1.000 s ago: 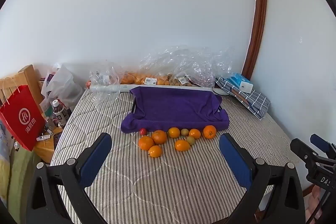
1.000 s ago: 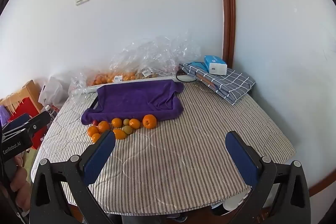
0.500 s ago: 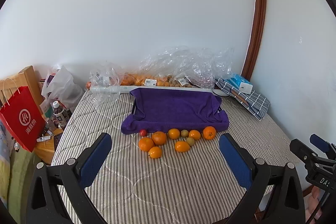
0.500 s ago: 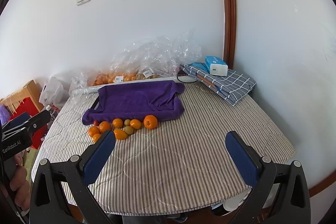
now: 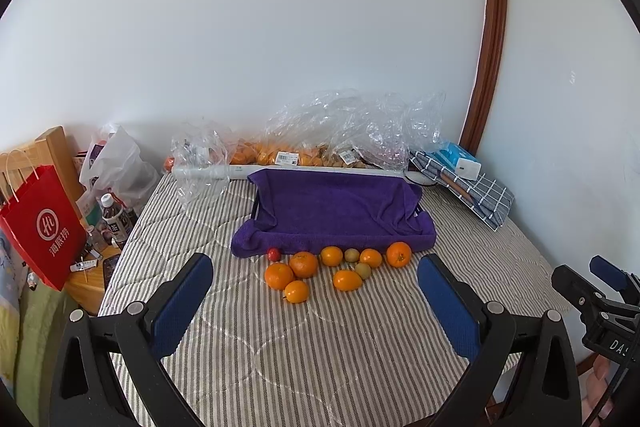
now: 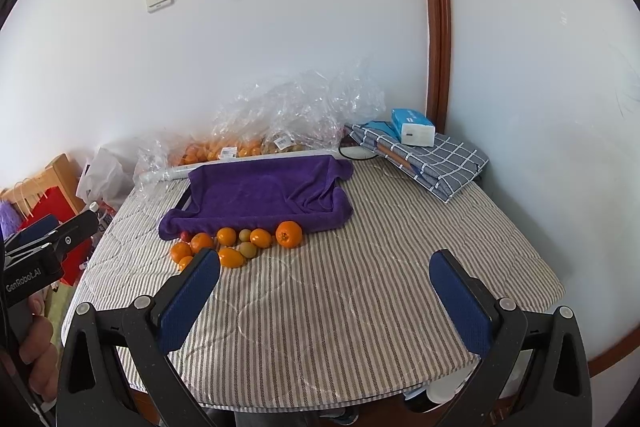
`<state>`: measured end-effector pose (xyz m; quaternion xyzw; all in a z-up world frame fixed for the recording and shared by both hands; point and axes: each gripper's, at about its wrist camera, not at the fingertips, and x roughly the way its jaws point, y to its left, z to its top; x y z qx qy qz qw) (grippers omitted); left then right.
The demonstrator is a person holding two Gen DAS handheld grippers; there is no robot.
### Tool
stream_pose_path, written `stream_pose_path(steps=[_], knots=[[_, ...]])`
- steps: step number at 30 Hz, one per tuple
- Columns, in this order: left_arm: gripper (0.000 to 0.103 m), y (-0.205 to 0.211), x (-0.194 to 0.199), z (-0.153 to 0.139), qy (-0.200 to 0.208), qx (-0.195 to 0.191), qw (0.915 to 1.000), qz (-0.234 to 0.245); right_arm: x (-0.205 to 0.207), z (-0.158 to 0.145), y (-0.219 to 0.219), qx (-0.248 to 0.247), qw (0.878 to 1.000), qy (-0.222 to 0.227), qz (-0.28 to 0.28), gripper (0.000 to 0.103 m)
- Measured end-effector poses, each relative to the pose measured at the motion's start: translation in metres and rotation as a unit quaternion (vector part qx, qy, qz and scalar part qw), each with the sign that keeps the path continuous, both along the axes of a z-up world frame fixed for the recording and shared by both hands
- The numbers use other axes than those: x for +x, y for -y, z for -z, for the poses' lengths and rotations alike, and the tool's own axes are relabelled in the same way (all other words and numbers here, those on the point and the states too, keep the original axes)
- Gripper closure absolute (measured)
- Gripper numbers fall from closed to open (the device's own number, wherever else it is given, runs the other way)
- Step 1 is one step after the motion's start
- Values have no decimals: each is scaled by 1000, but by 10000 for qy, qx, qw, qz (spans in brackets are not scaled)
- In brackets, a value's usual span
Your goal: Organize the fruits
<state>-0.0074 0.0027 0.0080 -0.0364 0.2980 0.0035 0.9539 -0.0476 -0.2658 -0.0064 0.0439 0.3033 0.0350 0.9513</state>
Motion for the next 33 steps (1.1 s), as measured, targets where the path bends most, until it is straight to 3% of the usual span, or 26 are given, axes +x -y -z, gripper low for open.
stream_pose_path(steps=[25, 33], knots=[[0, -5, 8, -1, -31, 12, 10000, -61, 5, 6, -9, 106, 9999, -17, -84, 0], [0, -17, 28, 23, -159, 13, 9998, -126, 30, 27, -20, -92, 9996, -166, -204, 0]])
